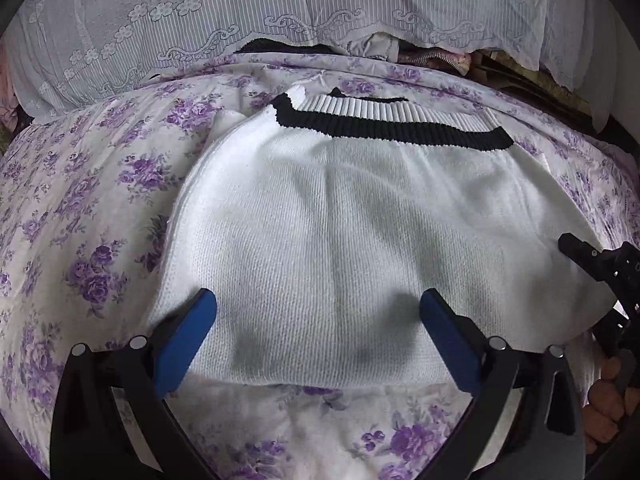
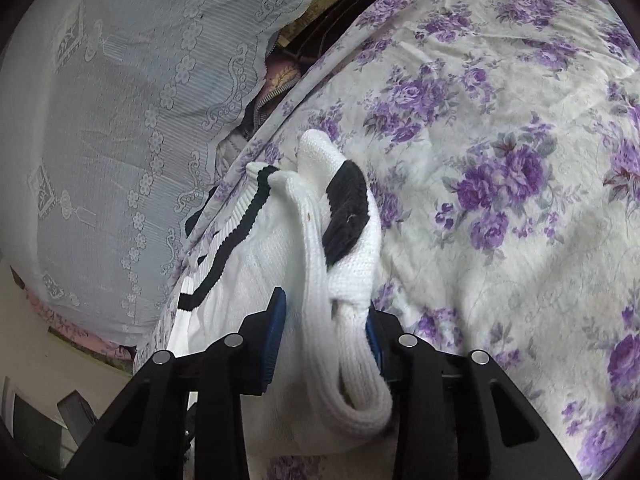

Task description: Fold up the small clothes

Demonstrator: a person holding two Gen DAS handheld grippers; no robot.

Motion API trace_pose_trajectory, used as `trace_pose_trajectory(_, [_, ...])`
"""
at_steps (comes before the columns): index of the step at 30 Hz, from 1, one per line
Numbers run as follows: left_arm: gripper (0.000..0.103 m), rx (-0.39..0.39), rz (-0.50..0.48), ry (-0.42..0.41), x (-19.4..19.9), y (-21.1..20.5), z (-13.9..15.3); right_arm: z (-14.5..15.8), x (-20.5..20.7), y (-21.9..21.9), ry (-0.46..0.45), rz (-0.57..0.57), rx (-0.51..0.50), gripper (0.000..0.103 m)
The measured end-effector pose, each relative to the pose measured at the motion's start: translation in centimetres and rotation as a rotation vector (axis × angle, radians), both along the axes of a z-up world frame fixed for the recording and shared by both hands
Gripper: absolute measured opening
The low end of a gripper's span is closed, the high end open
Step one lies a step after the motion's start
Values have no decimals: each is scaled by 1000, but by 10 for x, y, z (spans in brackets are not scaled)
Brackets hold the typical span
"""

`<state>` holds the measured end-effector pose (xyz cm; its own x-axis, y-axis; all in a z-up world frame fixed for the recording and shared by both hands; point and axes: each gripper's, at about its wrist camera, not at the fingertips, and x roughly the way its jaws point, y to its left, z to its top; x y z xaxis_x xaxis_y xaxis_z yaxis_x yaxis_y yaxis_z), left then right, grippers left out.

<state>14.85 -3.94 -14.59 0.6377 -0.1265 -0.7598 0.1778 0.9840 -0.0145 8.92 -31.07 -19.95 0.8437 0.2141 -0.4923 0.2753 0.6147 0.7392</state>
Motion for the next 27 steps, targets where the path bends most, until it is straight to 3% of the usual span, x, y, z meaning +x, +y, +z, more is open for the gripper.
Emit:
trace_pose_trajectory(9, [99, 5, 2, 4, 0, 0, -1, 1, 10, -3, -14, -12, -5, 33])
trace_pose_trajectory(13, [99, -42, 2, 0, 5, 3, 11, -1, 12, -4, -21, -7, 9, 33])
trace_pose_trajectory(19, [99, -76, -23, 0, 37, -30, 26, -1, 12, -6, -32, -13, 28, 33])
trace_pose_trajectory(21, [99, -12, -30, 88, 56, -50, 3, -1, 11, -6, -32, -16, 29, 33])
trace_pose_trajectory(24, [99, 67, -22, 3, 49, -63, -9, -1, 12, -8, -36, -25, 37, 33])
trace_pose_trajectory(27, [99, 42, -19, 0, 44, -55, -6, 0, 14, -9, -39, -33, 39, 33])
